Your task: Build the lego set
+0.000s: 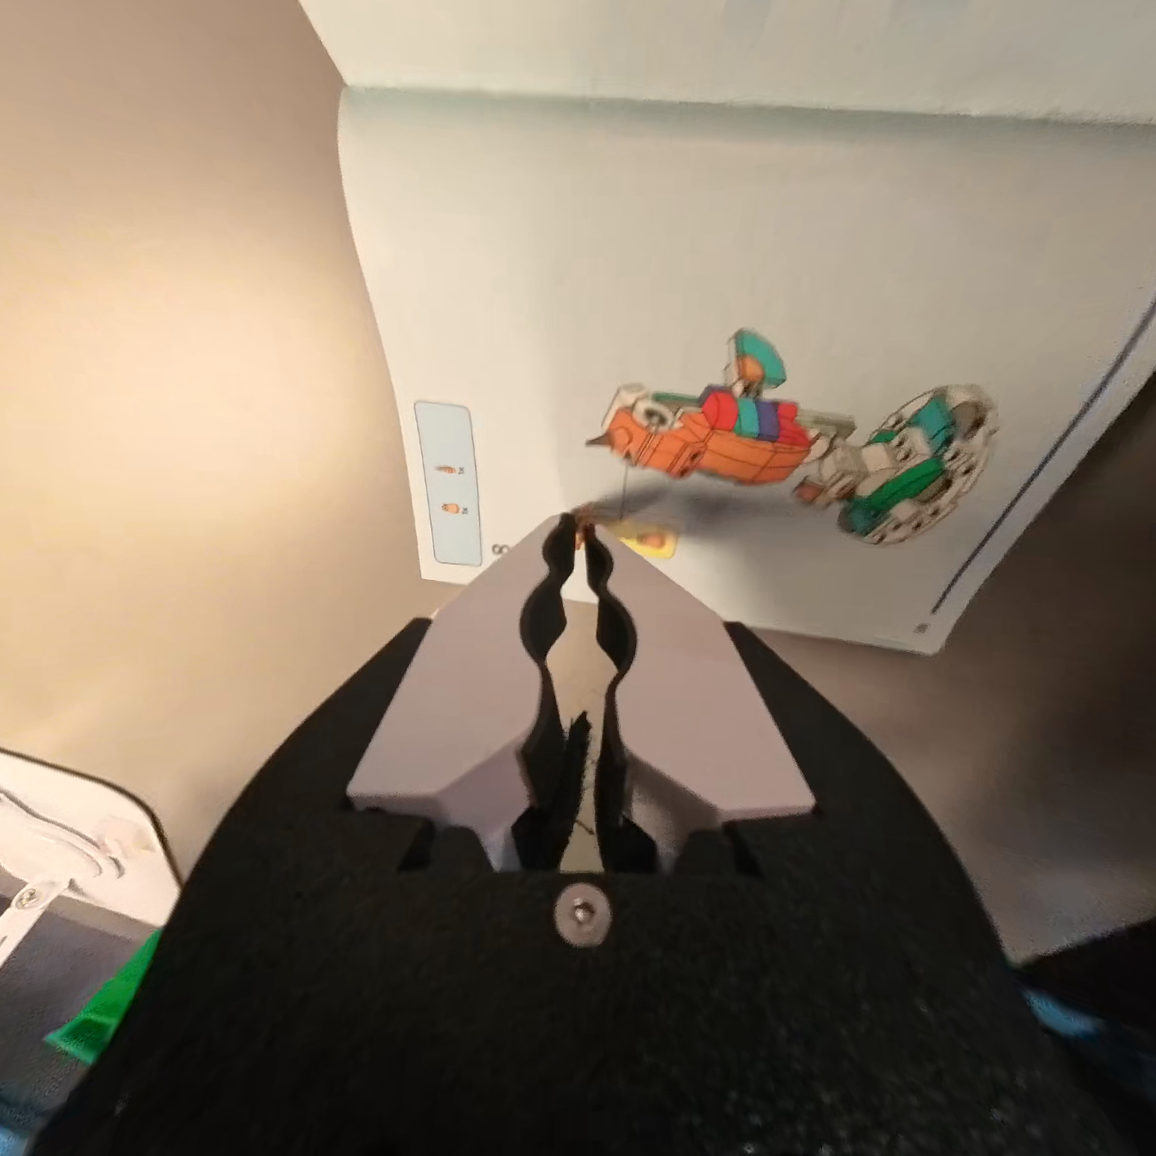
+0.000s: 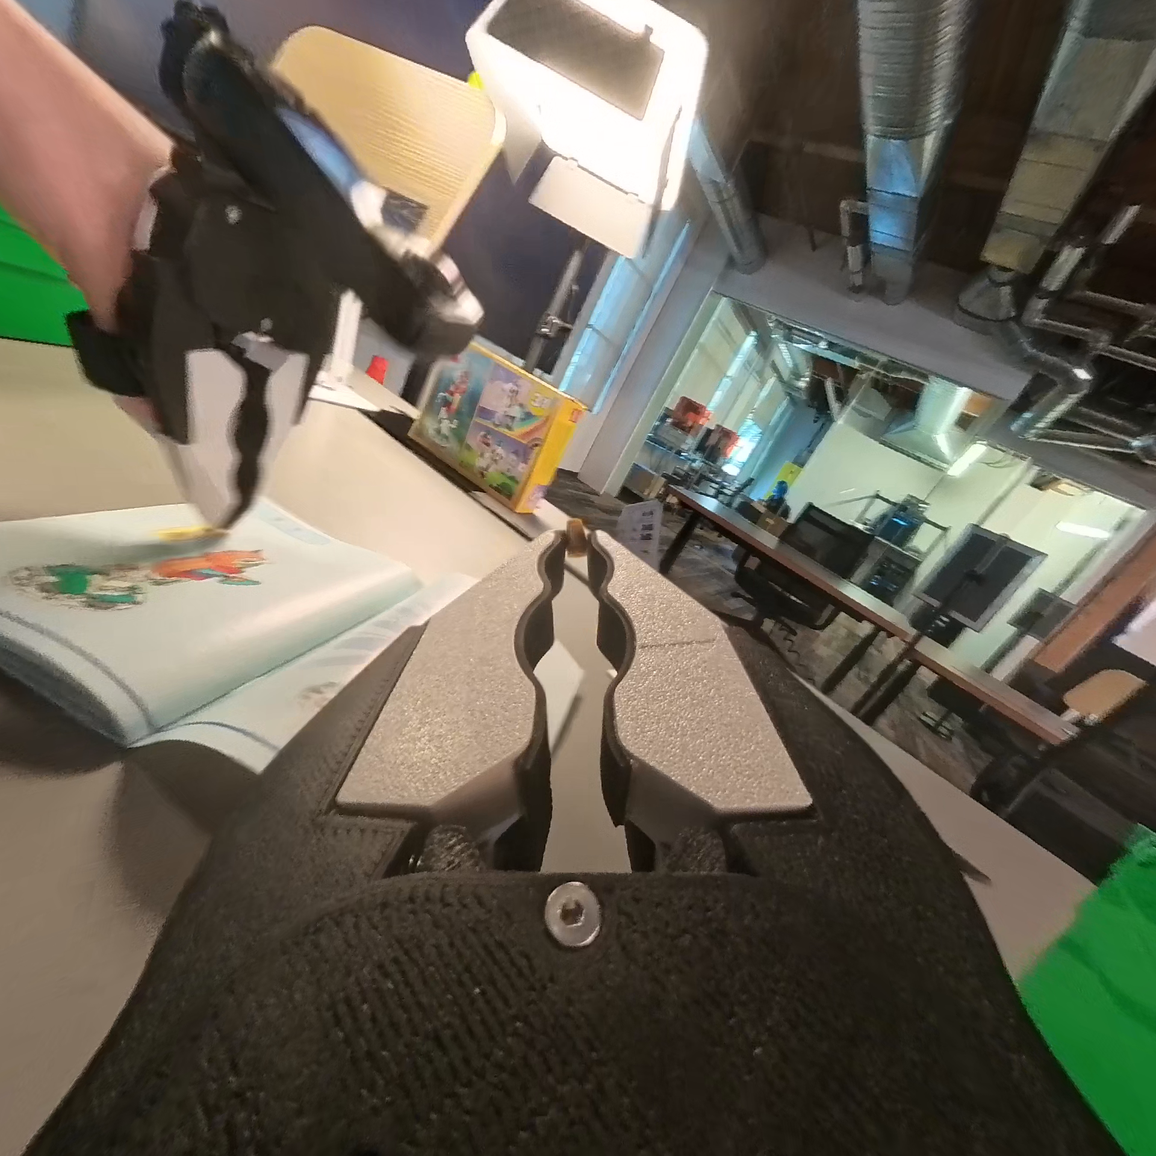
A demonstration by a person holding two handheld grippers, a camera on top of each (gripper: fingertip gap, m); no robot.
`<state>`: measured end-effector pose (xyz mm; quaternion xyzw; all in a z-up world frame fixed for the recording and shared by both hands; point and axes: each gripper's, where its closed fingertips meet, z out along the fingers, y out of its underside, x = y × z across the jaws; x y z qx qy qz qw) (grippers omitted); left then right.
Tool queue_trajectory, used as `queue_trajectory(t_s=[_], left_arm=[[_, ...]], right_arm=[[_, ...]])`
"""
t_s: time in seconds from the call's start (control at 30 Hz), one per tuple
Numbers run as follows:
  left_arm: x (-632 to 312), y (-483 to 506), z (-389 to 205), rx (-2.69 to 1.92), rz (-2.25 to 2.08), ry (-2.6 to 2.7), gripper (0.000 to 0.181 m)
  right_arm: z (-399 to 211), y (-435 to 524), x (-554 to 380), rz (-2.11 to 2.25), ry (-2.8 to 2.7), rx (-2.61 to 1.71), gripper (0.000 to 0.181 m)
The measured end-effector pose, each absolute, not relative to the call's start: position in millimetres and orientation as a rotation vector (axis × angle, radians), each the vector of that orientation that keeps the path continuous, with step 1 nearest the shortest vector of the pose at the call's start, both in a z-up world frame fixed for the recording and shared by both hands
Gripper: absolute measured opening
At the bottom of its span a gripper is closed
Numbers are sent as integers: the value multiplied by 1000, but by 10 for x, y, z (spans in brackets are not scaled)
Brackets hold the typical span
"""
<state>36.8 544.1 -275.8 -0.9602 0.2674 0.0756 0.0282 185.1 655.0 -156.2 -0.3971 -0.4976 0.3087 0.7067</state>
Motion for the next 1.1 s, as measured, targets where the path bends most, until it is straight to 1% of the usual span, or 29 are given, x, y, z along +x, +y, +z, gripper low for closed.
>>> queue_trajectory(t_s=[0.03, 0.1, 0.17, 0.23, 0.37, 0.43, 0.63, 0.83, 1.1], left_arm=[[423, 5500, -2698, -2909, 251, 768, 0], [552, 5739, -2414, -2688, 305, 580, 0], [892, 5979, -1971, -2331, 205, 461, 0], [1267, 6033, -1546, -1999, 30, 391, 0], [1730, 5838, -1112, -1572, -537, 216, 0], [1783, 5781, -1082, -1450, -759, 129, 0], [1851, 5841, -1181, -1300, -1069, 1, 0], [1827, 5929, -1317, -1286, -1062, -44, 0], [1824, 5927, -1323, -1228, -1096, -62, 0]], right_arm=[[-1569, 6504, 1837, 701, -1119, -881, 5], [-1583, 6407, 1801, 748, -1137, -893, 5], [-1591, 6251, 1756, 828, -1162, -894, 5], [-1587, 6090, 1730, 903, -1182, -885, 4], [-1515, 5965, 1745, 1009, -1148, -895, 4], [-1465, 5972, 1774, 1027, -1120, -889, 4], [-1403, 5894, 1799, 1078, -1116, -855, 4], [-1401, 5895, 1793, 1129, -1100, -880, 4], [-1416, 5952, 1795, 1175, -1082, -914, 4]])
